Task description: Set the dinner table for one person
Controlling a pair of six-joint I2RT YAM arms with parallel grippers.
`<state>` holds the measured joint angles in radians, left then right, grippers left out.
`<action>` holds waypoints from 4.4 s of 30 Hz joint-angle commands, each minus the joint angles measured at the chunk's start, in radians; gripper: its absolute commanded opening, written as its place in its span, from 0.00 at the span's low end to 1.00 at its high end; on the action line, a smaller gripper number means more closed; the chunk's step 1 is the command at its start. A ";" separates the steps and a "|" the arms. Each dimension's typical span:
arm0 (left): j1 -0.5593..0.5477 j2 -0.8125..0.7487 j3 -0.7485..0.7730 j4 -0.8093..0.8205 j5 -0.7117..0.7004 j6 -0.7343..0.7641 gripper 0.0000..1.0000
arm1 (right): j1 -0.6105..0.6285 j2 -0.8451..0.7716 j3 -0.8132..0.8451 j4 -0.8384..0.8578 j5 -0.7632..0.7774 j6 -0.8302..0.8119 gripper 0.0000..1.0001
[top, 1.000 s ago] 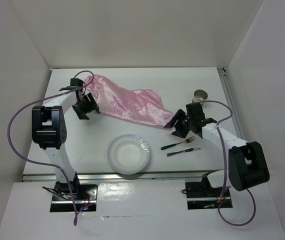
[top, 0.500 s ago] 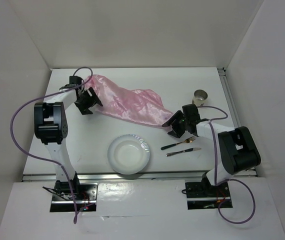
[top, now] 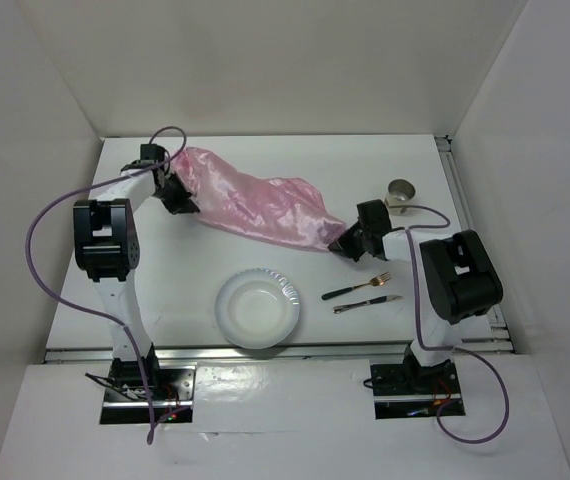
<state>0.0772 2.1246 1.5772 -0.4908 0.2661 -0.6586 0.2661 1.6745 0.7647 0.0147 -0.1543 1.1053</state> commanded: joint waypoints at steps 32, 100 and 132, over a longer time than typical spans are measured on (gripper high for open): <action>0.009 -0.500 -0.097 -0.339 -0.299 0.123 0.86 | 0.007 -0.371 0.021 -0.121 0.071 -0.340 0.00; 0.110 -0.565 -0.579 -0.026 -0.165 -0.194 0.00 | -0.002 -0.300 -0.081 -0.289 0.036 -0.134 0.82; 0.110 -0.532 -0.344 -0.087 -0.104 -0.138 0.00 | -0.024 -0.194 0.195 -0.251 0.200 -0.238 0.00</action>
<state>0.1886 1.5806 1.0779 -0.5858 0.1188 -0.8421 0.2592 1.5070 0.7788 -0.2729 -0.0242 0.9512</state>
